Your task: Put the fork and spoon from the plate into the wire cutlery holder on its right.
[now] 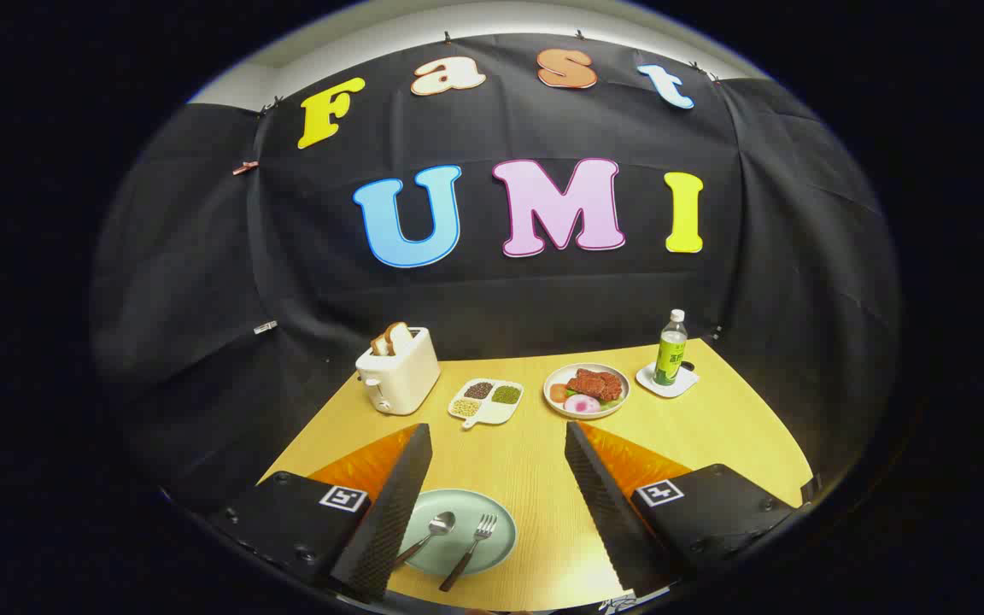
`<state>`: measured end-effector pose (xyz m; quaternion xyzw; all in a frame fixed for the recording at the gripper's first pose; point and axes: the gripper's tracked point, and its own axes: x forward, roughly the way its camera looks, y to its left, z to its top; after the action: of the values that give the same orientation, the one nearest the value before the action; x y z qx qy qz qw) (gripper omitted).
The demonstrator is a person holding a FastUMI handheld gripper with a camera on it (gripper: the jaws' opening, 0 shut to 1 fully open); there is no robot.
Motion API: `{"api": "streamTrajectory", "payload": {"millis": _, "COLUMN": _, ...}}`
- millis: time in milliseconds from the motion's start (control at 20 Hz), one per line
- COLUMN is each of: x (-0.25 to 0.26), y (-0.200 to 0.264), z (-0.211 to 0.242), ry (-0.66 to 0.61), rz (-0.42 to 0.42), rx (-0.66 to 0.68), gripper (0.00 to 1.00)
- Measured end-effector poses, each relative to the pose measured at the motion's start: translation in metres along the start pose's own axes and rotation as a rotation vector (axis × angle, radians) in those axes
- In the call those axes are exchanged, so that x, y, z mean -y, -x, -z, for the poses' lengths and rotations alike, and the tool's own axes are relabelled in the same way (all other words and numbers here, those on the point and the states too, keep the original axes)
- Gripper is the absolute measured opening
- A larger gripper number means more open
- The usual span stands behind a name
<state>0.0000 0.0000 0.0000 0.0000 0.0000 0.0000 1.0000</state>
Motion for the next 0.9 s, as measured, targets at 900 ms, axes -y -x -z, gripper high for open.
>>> {"api": "streamTrajectory", "payload": {"millis": 900, "x": -0.029, "y": -0.004, "z": 0.015, "ry": 0.033, "rz": -0.093, "rx": -0.051, "gripper": 0.98}}
